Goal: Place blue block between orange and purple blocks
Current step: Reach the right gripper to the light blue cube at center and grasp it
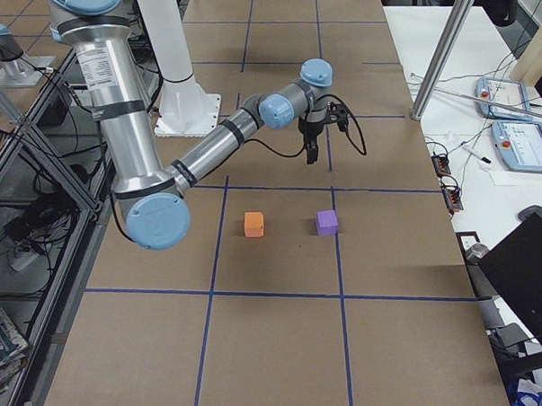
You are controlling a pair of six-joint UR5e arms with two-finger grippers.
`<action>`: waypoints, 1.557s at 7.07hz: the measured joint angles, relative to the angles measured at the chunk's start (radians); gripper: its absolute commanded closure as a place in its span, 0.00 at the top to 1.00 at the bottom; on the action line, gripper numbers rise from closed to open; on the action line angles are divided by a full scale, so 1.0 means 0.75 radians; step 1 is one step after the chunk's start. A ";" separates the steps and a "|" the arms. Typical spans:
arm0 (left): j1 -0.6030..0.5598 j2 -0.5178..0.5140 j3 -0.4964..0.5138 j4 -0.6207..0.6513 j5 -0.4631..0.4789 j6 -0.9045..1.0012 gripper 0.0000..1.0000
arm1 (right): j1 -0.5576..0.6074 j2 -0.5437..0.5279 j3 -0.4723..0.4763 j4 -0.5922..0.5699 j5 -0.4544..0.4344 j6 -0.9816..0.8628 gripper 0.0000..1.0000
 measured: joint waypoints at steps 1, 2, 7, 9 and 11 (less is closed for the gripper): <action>-0.012 0.042 0.011 -0.057 -0.026 0.004 1.00 | -0.152 0.112 -0.016 -0.003 -0.092 0.157 1.00; -0.016 0.056 0.020 -0.080 -0.067 0.005 1.00 | -0.278 0.226 -0.053 -0.005 -0.179 0.288 1.00; -0.018 0.064 0.024 -0.092 -0.175 0.002 1.00 | -0.588 0.734 -0.507 -0.002 -0.449 0.646 1.00; -0.018 0.064 0.025 -0.092 -0.193 0.002 1.00 | -0.641 0.781 -0.596 0.000 -0.496 0.661 1.00; -0.018 0.064 0.028 -0.092 -0.195 0.002 1.00 | -0.671 0.784 -0.635 0.001 -0.512 0.630 1.00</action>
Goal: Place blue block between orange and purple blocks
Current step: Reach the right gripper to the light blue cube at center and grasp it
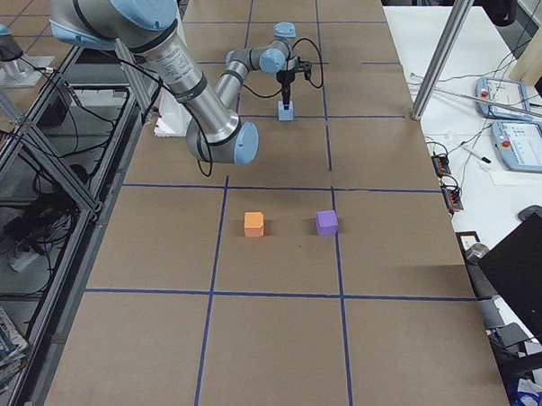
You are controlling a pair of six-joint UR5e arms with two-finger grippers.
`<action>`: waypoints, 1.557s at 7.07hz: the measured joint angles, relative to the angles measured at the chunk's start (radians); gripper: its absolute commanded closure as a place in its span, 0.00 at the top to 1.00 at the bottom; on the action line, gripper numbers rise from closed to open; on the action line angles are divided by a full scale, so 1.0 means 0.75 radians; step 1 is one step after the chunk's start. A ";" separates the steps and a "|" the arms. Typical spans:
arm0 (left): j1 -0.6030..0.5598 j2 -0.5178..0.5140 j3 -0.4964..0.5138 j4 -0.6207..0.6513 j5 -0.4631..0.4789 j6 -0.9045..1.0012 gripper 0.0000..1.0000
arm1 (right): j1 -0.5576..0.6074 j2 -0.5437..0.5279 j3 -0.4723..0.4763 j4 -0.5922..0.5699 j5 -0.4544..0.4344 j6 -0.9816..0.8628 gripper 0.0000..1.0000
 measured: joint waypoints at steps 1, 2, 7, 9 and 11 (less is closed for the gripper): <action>0.000 0.000 0.001 0.000 0.000 0.000 1.00 | -0.007 0.002 -0.014 0.008 -0.002 -0.010 1.00; 0.000 0.000 0.002 0.000 0.000 0.000 1.00 | -0.011 0.003 -0.031 0.037 -0.008 -0.015 1.00; 0.000 0.001 0.003 0.000 0.000 0.000 1.00 | -0.029 0.004 -0.153 0.126 -0.027 -0.071 0.34; 0.000 0.001 0.003 0.000 0.000 0.000 1.00 | -0.015 0.015 -0.141 0.122 -0.014 -0.088 0.32; 0.000 0.000 0.004 0.000 0.000 0.000 1.00 | 0.116 -0.058 -0.039 0.105 0.113 -0.091 0.32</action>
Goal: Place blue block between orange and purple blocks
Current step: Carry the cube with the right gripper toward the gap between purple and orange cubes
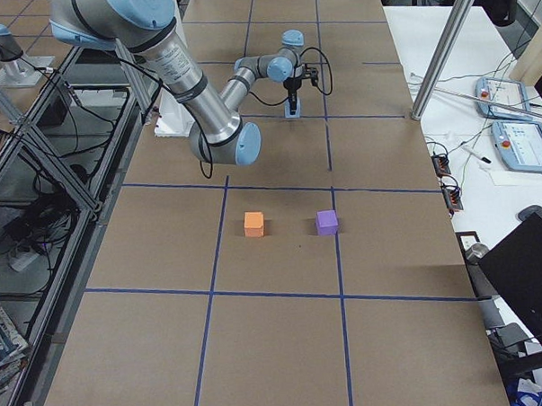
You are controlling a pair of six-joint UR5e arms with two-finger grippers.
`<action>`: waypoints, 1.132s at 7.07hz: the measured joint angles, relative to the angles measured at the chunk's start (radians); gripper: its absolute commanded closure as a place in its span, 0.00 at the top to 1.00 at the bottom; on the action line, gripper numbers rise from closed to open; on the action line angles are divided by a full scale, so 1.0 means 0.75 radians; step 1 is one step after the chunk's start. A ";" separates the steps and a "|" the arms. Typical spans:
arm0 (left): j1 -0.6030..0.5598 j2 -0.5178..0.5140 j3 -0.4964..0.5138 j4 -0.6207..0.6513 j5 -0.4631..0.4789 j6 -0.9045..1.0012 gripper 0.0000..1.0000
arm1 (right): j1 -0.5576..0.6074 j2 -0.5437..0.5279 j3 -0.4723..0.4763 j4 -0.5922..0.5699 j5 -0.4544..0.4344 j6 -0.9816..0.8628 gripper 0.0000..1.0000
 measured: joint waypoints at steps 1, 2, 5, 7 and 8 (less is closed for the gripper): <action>0.000 0.000 0.000 0.000 0.000 0.001 1.00 | 0.088 -0.097 0.090 -0.026 0.073 -0.021 0.32; 0.000 0.001 0.000 0.001 -0.001 0.001 1.00 | 0.174 -0.215 0.187 -0.060 0.134 -0.096 0.32; 0.000 -0.001 -0.001 0.000 -0.001 0.002 1.00 | 0.367 -0.671 0.407 0.029 0.184 -0.426 0.33; 0.000 -0.002 -0.003 0.000 -0.002 0.000 1.00 | 0.426 -0.976 0.435 0.339 0.198 -0.469 0.33; 0.001 -0.004 -0.004 0.000 -0.002 0.000 1.00 | 0.445 -1.100 0.432 0.467 0.206 -0.481 0.33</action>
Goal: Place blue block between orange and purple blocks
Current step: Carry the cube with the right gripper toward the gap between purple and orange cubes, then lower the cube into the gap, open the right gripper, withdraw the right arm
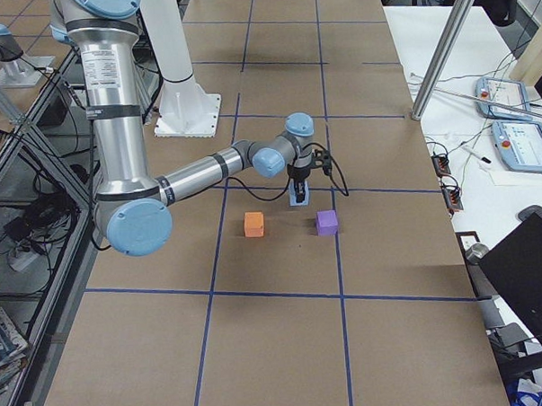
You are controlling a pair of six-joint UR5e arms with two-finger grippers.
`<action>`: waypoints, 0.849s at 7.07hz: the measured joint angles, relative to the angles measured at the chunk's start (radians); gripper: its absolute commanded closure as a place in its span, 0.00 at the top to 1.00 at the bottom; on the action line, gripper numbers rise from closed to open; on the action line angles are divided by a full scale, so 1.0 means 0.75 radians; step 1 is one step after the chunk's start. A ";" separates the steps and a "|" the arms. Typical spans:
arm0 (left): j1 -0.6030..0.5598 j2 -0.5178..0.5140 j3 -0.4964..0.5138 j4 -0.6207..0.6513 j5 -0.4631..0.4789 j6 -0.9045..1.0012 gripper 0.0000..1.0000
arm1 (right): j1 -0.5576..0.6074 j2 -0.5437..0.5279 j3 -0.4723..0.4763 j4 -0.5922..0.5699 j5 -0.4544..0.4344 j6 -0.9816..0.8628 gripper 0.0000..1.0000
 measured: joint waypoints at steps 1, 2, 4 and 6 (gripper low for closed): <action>0.001 -0.001 0.000 0.000 0.000 0.000 1.00 | 0.014 -0.095 -0.006 0.100 0.010 -0.007 0.36; 0.001 -0.002 0.000 0.000 0.000 0.000 1.00 | 0.023 -0.152 -0.019 0.159 0.021 -0.008 0.67; 0.001 -0.003 0.001 0.000 0.000 0.000 1.00 | 0.023 -0.169 -0.082 0.216 0.029 -0.005 1.00; 0.001 -0.002 0.001 0.000 0.000 0.000 1.00 | 0.035 -0.161 -0.088 0.231 0.052 -0.010 1.00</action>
